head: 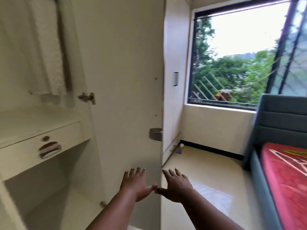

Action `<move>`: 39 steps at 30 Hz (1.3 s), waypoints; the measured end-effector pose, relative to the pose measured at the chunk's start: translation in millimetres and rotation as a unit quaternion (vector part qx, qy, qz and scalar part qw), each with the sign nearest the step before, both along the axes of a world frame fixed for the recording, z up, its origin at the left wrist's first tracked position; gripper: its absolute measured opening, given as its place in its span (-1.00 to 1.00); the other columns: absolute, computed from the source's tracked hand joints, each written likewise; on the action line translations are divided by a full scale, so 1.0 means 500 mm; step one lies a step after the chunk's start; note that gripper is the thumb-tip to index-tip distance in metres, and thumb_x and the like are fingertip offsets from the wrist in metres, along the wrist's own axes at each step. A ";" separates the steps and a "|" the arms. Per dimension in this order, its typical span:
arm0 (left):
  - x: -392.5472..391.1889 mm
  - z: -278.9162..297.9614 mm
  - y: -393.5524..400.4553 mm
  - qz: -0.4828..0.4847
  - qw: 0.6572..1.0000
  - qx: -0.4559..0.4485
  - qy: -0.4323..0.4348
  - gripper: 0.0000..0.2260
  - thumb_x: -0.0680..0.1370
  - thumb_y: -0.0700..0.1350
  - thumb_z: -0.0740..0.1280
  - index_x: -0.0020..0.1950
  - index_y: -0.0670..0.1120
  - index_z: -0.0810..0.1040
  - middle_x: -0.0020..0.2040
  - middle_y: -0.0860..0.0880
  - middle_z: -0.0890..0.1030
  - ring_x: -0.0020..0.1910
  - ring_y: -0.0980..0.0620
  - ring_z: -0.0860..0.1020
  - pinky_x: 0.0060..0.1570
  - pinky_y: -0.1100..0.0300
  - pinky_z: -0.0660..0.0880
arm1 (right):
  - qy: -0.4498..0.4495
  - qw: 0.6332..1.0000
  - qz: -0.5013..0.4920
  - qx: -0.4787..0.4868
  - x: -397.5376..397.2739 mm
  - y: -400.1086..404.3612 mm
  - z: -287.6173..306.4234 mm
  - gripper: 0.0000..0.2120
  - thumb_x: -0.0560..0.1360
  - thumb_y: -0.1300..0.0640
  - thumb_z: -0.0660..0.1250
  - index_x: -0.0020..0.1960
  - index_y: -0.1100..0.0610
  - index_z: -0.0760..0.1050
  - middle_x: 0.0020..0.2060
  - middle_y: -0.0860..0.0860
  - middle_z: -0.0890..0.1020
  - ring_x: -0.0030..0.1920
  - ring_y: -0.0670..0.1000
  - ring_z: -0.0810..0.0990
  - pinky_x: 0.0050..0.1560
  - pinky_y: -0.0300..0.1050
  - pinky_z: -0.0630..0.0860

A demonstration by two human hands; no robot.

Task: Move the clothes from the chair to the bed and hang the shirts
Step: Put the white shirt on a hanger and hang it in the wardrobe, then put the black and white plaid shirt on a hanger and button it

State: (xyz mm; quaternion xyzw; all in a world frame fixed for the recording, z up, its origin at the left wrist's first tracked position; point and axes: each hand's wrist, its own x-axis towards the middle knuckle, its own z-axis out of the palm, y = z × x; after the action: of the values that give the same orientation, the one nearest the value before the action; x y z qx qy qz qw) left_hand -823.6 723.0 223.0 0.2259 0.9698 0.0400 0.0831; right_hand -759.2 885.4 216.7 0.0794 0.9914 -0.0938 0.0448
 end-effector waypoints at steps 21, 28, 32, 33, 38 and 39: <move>0.267 -0.041 1.035 -0.410 0.910 -0.063 -0.004 -0.19 0.51 0.45 -0.02 0.61 -0.01 -0.01 0.61 -0.09 0.01 0.58 -0.13 -0.06 0.51 -0.15 -0.14 | -0.048 0.905 -0.421 -0.035 0.439 0.891 -0.060 -0.04 0.40 -0.51 0.14 0.60 0.01 -0.03 0.57 0.11 0.12 0.57 0.21 0.02 0.50 0.16 0.10; 0.224 -0.114 1.235 -0.471 0.877 -0.093 -0.012 -0.20 0.52 0.44 0.01 0.60 -0.01 0.01 0.61 -0.10 0.04 0.58 -0.14 -0.03 0.50 -0.18 -0.11 | -0.096 0.879 -0.465 -0.046 0.442 1.013 -0.102 -0.02 0.39 -0.53 0.12 0.60 0.00 -0.04 0.57 0.13 0.11 0.57 0.22 -0.01 0.50 0.19 0.09; 0.164 -0.104 1.374 -0.499 0.863 -0.070 -0.027 -0.20 0.51 0.45 0.01 0.60 0.00 0.01 0.60 -0.11 0.06 0.58 -0.15 -0.02 0.49 -0.20 -0.09 | -0.098 0.845 -0.523 -0.057 0.409 1.113 -0.091 -0.20 0.47 -0.41 0.18 0.56 0.00 0.12 0.52 0.13 0.25 0.54 0.20 0.12 0.45 0.15 0.21; 0.150 -0.101 1.403 -0.504 0.861 -0.068 -0.030 -0.20 0.50 0.46 0.00 0.60 0.00 0.01 0.60 -0.10 0.06 0.58 -0.15 -0.01 0.49 -0.20 -0.07 | -0.098 0.838 -0.532 -0.070 0.402 1.133 -0.088 -0.30 0.52 -0.34 0.18 0.53 0.00 0.19 0.49 0.13 0.32 0.51 0.20 0.21 0.41 0.12 0.26; 0.096 -0.127 1.537 -0.539 0.838 -0.081 -0.027 -0.19 0.50 0.46 -0.01 0.60 0.00 0.01 0.60 -0.10 0.06 0.58 -0.17 0.00 0.49 -0.22 -0.09 | -0.108 0.798 -0.582 -0.116 0.364 1.209 -0.102 -0.57 0.62 -0.07 0.12 0.46 0.00 0.31 0.40 0.15 0.44 0.35 0.18 0.45 0.27 0.01 0.39; 0.093 -0.138 1.556 -0.548 0.831 -0.089 -0.030 -0.19 0.51 0.45 -0.01 0.60 -0.01 0.01 0.60 -0.11 0.04 0.58 -0.17 -0.01 0.49 -0.22 -0.10 | -0.110 0.795 -0.584 -0.118 0.357 1.216 -0.113 -0.58 0.62 -0.08 0.12 0.43 0.00 0.33 0.39 0.15 0.45 0.34 0.18 0.46 0.26 0.03 0.40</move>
State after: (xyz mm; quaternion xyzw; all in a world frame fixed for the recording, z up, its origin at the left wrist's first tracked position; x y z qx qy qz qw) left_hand -777.3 1501.3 154.3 0.7104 0.6836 -0.0916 0.1401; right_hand -580.9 1493.4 160.3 0.6475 0.7260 -0.2092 0.0997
